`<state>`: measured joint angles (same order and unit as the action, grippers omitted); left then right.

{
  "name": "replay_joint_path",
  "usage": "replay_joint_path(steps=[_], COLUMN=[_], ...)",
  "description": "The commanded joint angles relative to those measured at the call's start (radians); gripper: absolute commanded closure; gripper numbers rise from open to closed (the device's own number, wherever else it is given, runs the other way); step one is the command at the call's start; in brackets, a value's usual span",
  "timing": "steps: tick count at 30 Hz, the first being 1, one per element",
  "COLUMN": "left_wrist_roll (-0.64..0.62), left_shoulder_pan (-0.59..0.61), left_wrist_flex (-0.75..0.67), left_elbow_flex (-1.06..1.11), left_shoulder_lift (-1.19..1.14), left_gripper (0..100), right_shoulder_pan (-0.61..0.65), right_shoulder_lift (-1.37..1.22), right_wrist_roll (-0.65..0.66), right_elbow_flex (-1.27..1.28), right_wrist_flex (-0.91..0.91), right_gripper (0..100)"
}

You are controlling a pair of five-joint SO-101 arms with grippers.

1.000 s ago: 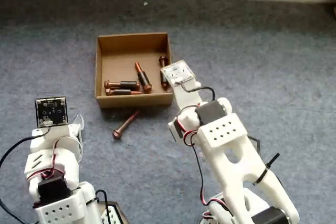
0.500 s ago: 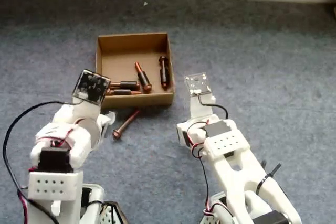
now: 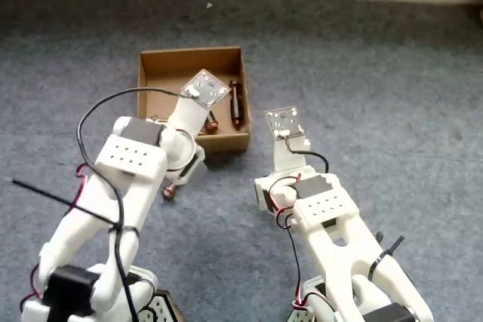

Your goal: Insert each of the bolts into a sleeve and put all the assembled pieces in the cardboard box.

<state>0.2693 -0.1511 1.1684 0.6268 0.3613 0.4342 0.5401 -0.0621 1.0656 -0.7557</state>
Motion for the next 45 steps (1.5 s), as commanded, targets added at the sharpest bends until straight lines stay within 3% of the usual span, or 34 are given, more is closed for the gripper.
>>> replay_joint_path(steps=[1, 7, 13, 20, 22, 27, 34, 45], left_wrist_roll=[0.008, 0.006, 0.006, 0.003, 0.002, -0.02, -0.118, -0.428], left_shoulder_pan=[-0.012, -0.01, -0.015, -0.015, -0.015, -0.025, -0.024, -0.025], left_wrist_flex=[0.0, 0.0, 0.0, 0.002, 0.005, 0.009, 0.002, 0.006], left_elbow_flex=[-0.15, -0.252, -0.335, -0.387, -0.387, -0.338, -0.165, -0.013], left_shoulder_lift=[-0.2, -0.415, -0.575, -0.702, -0.693, -0.57, -0.223, 0.151], left_gripper=[77, 78, 88, 91, 96, 99, 100, 100], right_shoulder_pan=[-0.012, -0.012, -0.008, -0.008, -0.01, -0.01, -0.01, -0.01], right_shoulder_lift=[0.021, 0.021, 0.021, 0.021, 0.021, 0.021, 0.021, 0.021], right_wrist_roll=[-0.008, -0.008, -0.008, -0.006, -0.005, -0.003, -0.002, -0.002], right_elbow_flex=[-0.004, -0.004, 0.018, 0.018, 0.018, 0.018, 0.019, 0.024], right_wrist_flex=[0.015, 0.015, 0.016, 0.016, 0.016, 0.016, 0.016, 0.016], right_gripper=[99.3, 99.3, 99.3, 99.3, 99.3, 99.3, 99.3, 99.3])
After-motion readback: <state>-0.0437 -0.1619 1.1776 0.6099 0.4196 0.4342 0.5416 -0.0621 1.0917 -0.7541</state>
